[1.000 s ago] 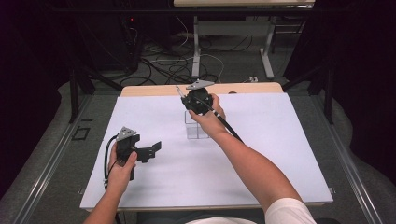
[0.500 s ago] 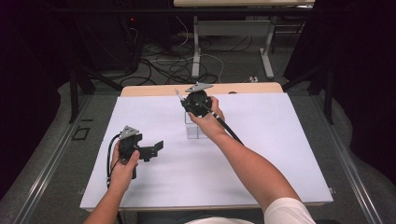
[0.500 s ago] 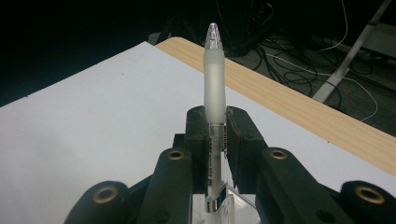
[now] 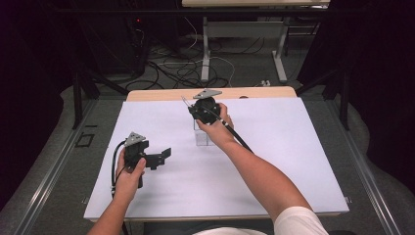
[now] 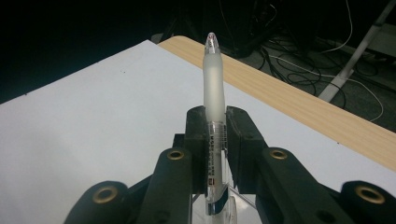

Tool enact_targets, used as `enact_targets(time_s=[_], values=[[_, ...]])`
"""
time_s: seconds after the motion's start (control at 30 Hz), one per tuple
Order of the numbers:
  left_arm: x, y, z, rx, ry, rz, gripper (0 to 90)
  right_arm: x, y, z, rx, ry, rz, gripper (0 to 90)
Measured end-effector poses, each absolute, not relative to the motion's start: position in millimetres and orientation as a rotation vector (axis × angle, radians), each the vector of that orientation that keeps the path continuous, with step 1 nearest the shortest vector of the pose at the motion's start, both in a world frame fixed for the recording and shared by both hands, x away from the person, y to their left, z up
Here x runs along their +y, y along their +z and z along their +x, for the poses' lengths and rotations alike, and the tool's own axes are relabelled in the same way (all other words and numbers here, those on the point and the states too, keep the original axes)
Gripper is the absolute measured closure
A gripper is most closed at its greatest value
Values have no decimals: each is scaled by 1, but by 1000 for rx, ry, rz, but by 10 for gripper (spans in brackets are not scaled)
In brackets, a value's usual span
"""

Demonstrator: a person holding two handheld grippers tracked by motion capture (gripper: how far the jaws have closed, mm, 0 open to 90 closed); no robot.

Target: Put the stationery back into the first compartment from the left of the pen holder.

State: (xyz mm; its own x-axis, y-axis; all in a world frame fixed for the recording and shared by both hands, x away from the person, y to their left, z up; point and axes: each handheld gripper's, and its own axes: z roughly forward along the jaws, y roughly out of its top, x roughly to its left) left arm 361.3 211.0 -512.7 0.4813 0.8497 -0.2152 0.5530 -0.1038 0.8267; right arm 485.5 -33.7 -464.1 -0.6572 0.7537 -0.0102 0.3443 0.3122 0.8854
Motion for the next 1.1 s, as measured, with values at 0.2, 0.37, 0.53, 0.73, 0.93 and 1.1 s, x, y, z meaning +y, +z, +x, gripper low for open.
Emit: enact_targets(time_s=[0.2, 0.37, 0.53, 0.73, 0.93, 1.1], values=[[213, -512, 361, 1194, 388, 1791, 7, -31, -469, 486, 2182, 1285, 933, 795], [214, -512, 361, 1196, 388, 1785, 7, -27, -474, 486, 2196, 1278, 914, 794], [214, -513, 361, 1197, 392, 1779, 7, -27, -476, 486, 2220, 1265, 915, 795], [214, -513, 361, 1197, 393, 1779, 7, -26, -480, 485, 2229, 1261, 913, 795], [214, -513, 361, 1196, 393, 1779, 7, -28, -476, 487, 2210, 1283, 932, 795], [214, -512, 361, 1195, 389, 1788, 7, -32, -473, 490, 2170, 1336, 948, 794]])
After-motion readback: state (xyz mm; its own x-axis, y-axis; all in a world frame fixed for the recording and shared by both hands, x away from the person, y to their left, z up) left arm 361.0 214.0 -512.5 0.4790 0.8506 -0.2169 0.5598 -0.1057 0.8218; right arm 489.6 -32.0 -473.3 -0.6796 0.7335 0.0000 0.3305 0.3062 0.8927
